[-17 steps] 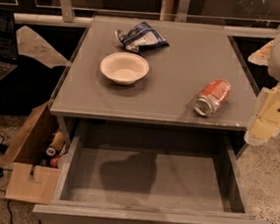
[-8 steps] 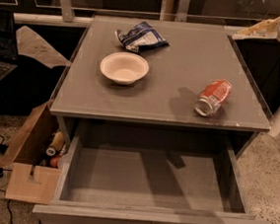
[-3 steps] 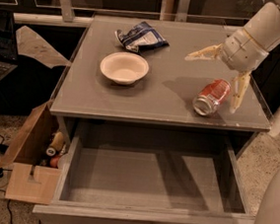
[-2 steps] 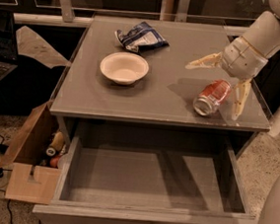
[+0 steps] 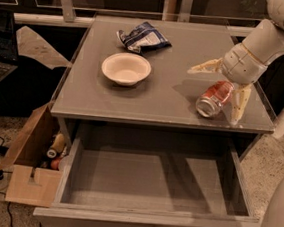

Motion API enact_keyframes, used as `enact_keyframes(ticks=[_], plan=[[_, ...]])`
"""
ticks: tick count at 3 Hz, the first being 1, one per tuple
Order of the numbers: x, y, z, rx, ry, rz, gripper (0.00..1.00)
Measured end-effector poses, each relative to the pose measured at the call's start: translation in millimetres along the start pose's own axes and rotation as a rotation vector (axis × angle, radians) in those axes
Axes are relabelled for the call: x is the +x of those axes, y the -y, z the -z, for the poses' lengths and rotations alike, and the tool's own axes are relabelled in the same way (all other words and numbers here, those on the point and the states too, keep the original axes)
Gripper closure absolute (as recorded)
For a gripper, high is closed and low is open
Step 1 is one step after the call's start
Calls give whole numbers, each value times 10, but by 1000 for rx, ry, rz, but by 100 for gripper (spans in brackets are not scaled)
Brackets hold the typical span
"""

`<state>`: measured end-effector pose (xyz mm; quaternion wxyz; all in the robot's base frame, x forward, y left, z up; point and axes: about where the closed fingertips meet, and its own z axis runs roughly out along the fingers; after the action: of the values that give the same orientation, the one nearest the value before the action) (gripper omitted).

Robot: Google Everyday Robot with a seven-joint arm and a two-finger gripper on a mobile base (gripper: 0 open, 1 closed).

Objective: Place coke can into top drawer

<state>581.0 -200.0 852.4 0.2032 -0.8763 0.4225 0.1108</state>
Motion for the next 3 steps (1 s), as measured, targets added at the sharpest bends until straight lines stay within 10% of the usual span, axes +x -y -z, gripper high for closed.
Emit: enact_keyframes(ticks=[1, 3], plan=[[58, 17, -42, -8, 2, -20, 0], [58, 17, -42, -8, 2, -20, 42]])
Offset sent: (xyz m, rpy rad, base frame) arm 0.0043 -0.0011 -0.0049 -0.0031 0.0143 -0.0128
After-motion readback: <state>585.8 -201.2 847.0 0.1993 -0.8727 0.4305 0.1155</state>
